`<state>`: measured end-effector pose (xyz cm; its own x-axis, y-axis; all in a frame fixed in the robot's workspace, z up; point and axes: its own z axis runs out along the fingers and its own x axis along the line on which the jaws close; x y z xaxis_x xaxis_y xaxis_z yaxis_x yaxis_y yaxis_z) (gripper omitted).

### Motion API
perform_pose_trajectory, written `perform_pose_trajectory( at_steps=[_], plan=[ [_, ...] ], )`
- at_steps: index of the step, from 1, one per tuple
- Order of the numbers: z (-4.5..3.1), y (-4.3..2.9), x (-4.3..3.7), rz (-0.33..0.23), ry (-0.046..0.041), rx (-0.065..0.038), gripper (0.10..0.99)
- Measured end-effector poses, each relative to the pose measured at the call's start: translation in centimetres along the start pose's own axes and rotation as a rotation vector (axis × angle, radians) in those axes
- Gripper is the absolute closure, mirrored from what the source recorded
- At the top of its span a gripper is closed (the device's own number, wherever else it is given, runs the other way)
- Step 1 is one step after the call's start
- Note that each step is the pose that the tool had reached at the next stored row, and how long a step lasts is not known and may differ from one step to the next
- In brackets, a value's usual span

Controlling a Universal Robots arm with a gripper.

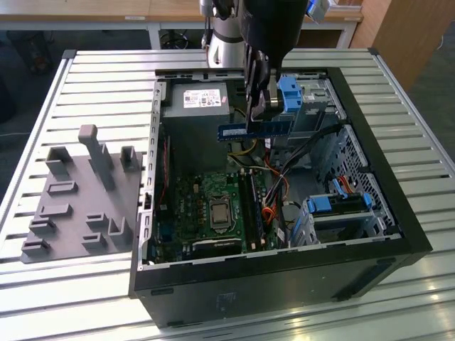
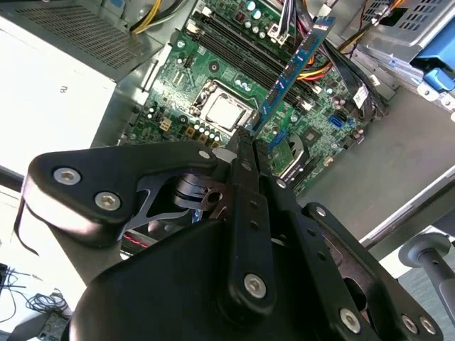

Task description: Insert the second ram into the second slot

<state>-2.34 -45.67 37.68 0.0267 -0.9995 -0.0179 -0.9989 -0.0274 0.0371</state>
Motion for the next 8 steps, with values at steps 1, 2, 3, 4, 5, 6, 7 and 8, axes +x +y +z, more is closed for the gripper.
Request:
perform_pose_trajectory(
  at_steps=[1,2,3,4,5,6,7,8],
  plan=[
    [0.01,0.0,0.01,0.0,-0.0001,0.0,0.957],
    [0.02,0.0,0.01,0.001,0.0,0.0,0.957],
    [0.02,-0.01,0.01,0.006,0.0,0.0,0.957],
    [0.02,-0.01,0.02,0.015,-0.0002,0.0,0.957],
    [0.03,-0.01,0.02,0.029,-0.0008,0.0,0.957],
    [0.04,-0.01,0.02,0.043,-0.0013,0.001,0.957],
    [0.04,-0.01,0.02,0.056,-0.0016,0.001,0.957],
    [0.04,-0.01,0.02,0.066,-0.002,0.001,0.957]
  ],
)
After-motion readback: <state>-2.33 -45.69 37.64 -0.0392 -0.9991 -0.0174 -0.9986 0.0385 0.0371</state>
